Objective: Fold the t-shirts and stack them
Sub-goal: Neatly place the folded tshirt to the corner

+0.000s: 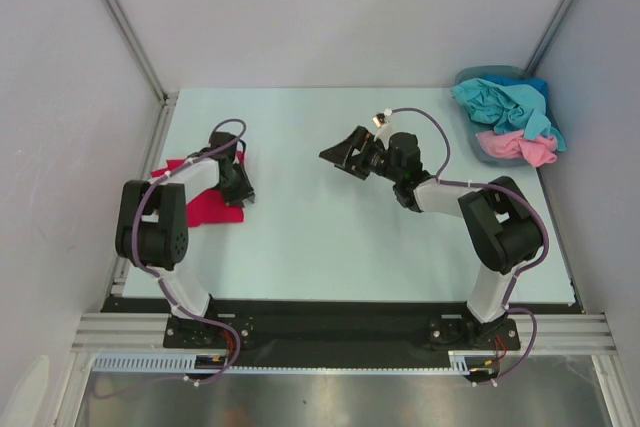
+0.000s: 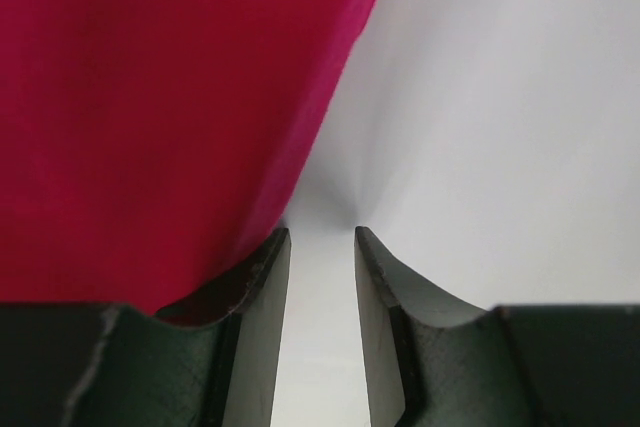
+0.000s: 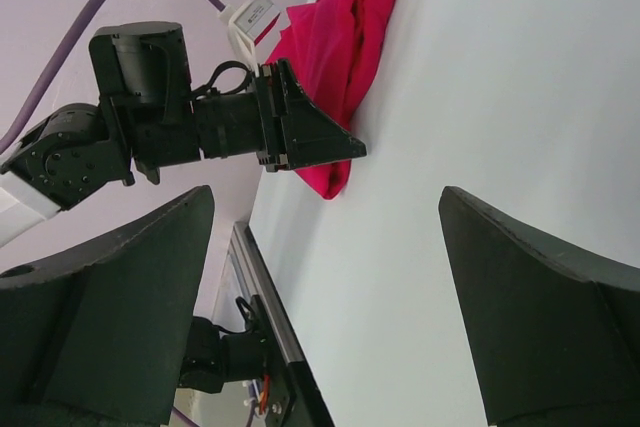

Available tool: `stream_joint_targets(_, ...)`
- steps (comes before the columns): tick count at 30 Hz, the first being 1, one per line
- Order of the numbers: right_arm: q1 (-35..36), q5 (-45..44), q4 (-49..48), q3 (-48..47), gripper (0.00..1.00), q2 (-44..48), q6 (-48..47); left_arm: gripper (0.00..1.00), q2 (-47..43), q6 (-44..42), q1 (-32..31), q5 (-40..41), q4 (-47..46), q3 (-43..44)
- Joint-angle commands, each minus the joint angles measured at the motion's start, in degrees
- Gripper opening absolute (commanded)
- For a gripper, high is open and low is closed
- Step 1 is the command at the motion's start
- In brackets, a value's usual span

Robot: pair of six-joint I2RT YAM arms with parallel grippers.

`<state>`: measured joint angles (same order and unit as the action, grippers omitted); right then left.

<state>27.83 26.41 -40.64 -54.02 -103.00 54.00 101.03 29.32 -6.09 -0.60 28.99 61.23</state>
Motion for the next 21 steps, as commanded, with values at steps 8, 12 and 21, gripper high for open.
stream_joint_targets(8, -0.5, 1.2, -3.7, -2.3, 1.00, 2.1, 0.9, 0.40, -2.9, -4.7, 5.1, 5.8, 6.3, -3.9)
stream_joint_targets(12, -0.6, 1.2, -4.4, -1.4, 1.00, 2.5, 1.0, 0.40, -3.7, -5.9, 7.7, 6.3, 7.0, -3.3)
stream_joint_targets(21, -1.3, -1.1, 1.7, -0.3, 1.00, 5.5, -5.6, 0.40, -6.9, -7.3, 8.4, 3.5, 3.6, -3.0)
